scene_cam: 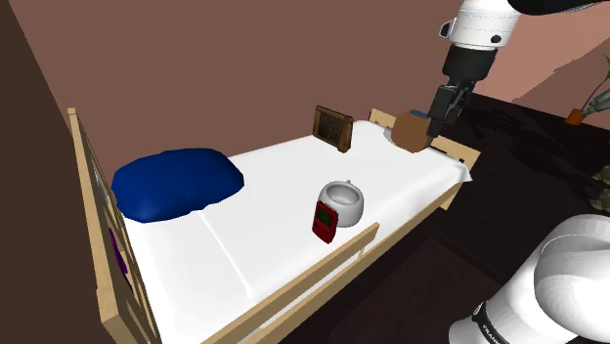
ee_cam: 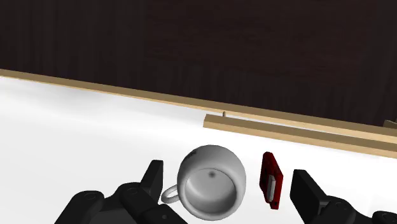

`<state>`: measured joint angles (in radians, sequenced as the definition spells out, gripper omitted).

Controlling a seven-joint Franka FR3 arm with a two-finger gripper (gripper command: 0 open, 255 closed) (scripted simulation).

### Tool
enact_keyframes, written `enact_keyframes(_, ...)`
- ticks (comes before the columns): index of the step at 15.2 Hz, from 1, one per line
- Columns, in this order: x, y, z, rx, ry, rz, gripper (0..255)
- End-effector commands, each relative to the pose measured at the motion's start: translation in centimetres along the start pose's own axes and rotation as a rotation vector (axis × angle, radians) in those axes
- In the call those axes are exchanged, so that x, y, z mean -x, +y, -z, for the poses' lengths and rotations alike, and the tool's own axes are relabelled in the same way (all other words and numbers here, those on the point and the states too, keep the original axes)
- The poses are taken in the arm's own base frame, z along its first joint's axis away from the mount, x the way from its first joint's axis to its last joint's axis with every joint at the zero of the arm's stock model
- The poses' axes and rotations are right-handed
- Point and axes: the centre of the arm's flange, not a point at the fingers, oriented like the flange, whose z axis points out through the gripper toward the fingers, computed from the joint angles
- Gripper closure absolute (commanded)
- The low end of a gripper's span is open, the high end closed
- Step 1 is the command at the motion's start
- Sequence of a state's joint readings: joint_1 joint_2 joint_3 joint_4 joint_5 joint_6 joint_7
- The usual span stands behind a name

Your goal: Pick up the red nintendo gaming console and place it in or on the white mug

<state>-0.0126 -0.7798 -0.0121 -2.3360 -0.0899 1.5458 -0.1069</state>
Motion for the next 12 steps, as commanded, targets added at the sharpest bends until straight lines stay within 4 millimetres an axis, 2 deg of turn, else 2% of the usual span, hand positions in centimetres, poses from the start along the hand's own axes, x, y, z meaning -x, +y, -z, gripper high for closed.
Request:
enact_keyframes(1, 0.0, 0.0, 0.0, 0.0, 0.0, 0.0, 0)
enact_keyframes(12, -7.8, -4.9, -11.0, -0.015, 0.009, -0.004, 0)
